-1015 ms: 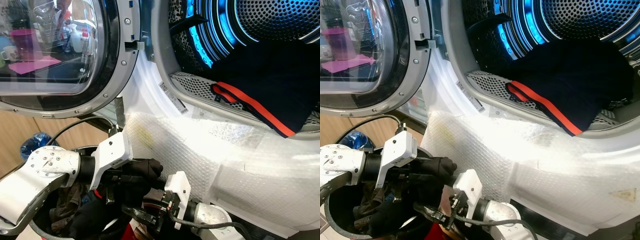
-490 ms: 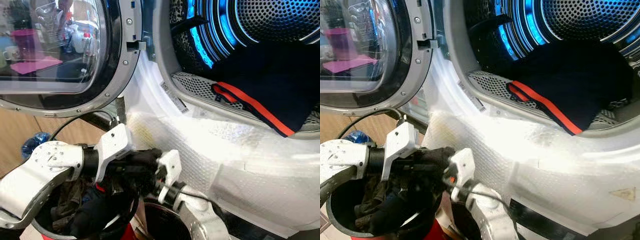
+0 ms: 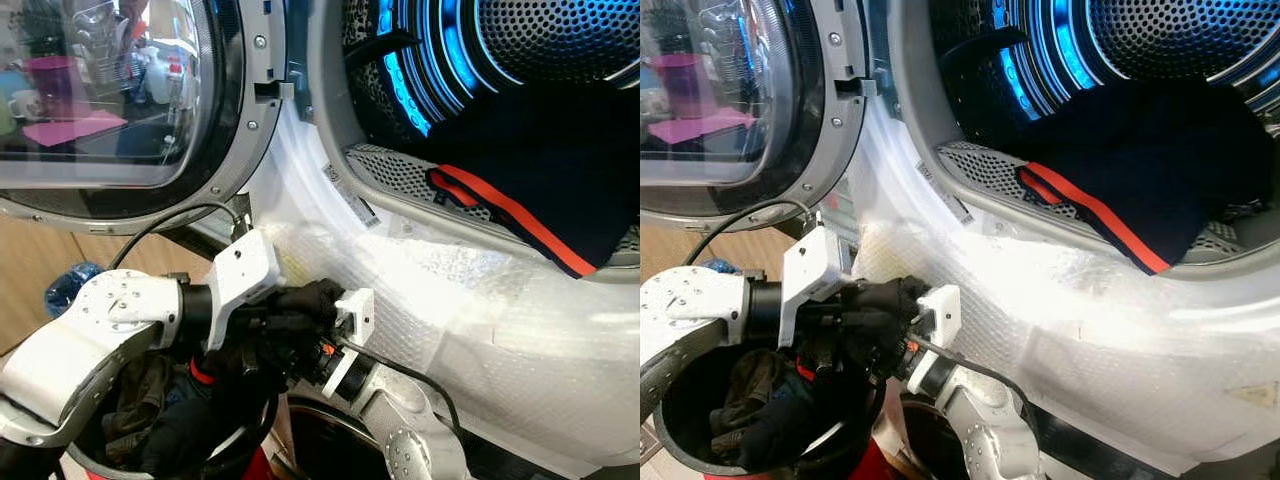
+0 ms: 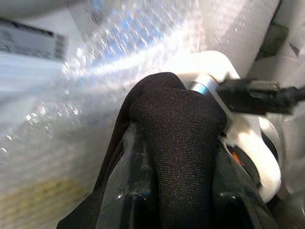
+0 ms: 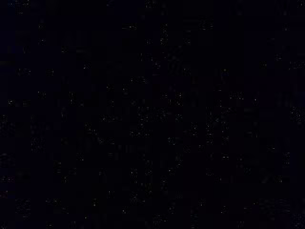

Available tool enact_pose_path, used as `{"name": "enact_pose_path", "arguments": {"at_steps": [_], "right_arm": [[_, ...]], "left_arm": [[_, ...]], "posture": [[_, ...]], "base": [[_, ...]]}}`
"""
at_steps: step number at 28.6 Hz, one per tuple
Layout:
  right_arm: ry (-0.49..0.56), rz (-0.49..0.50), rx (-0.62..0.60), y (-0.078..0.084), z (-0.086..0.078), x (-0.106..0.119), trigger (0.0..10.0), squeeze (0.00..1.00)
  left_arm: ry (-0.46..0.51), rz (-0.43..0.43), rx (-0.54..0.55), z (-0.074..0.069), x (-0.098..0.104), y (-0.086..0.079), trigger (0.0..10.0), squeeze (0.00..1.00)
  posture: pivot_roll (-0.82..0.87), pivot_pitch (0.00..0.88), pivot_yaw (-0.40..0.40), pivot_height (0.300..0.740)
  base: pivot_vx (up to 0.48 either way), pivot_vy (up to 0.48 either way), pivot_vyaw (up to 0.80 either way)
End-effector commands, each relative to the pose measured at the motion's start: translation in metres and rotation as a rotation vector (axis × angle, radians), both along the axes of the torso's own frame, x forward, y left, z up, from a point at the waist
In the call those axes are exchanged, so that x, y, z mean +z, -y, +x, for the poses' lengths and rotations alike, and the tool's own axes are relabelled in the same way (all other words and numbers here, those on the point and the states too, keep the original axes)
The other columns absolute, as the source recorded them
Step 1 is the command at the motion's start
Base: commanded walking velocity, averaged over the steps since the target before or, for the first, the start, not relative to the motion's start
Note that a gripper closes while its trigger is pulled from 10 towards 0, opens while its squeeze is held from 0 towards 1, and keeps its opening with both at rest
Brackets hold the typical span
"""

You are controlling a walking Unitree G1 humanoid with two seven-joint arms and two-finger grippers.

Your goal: Clothes washing

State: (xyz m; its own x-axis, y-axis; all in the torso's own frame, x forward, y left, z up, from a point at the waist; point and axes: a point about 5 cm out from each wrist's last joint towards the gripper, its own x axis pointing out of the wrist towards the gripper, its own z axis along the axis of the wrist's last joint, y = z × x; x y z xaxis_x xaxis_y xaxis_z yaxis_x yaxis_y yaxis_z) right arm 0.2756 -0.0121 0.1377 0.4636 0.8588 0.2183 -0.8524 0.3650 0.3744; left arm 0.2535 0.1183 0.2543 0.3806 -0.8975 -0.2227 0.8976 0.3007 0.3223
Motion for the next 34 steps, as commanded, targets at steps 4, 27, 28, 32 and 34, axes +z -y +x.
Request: {"name": "enact_pose_path", "arguments": {"at_steps": [4,27,28,32,34], "right_arm": [[0.013,-0.015,0.087,-0.022,-0.012,-0.002,10.0,0.0],[-0.072,-0.06,-0.079,-0.024,0.003,-0.014,0.0,0.0],[-0.068,-0.064,-0.075,-0.024,0.003,-0.014,0.0,0.0],[-0.061,-0.08,-0.084,-0.023,0.003,-0.015,0.0,0.0],[-0.068,-0.07,-0.085,-0.023,0.004,-0.016,0.0,0.0]], "left_arm": [[0.094,-0.092,-0.056,-0.001,0.028,0.016,0.0,0.0],[0.065,-0.11,-0.084,-0.005,0.023,0.028,0.0,0.0],[0.065,-0.109,-0.083,-0.005,0.023,0.028,0.0,0.0],[0.07,-0.109,-0.081,-0.004,0.024,0.029,0.0,0.0],[0.074,-0.109,-0.082,-0.004,0.025,0.029,0.0,0.0]], "posture": [[0.21,0.006,-0.049,0.74],[0.21,0.012,-0.047,0.74],[0.21,0.012,-0.047,0.74],[0.21,0.012,-0.047,0.74],[0.22,0.005,-0.05,0.74]], "base": [[0.0,0.0,0.0],[0.0,0.0,0.0],[0.0,0.0,0.0],[0.0,0.0,0.0],[0.0,0.0,0.0]]}}
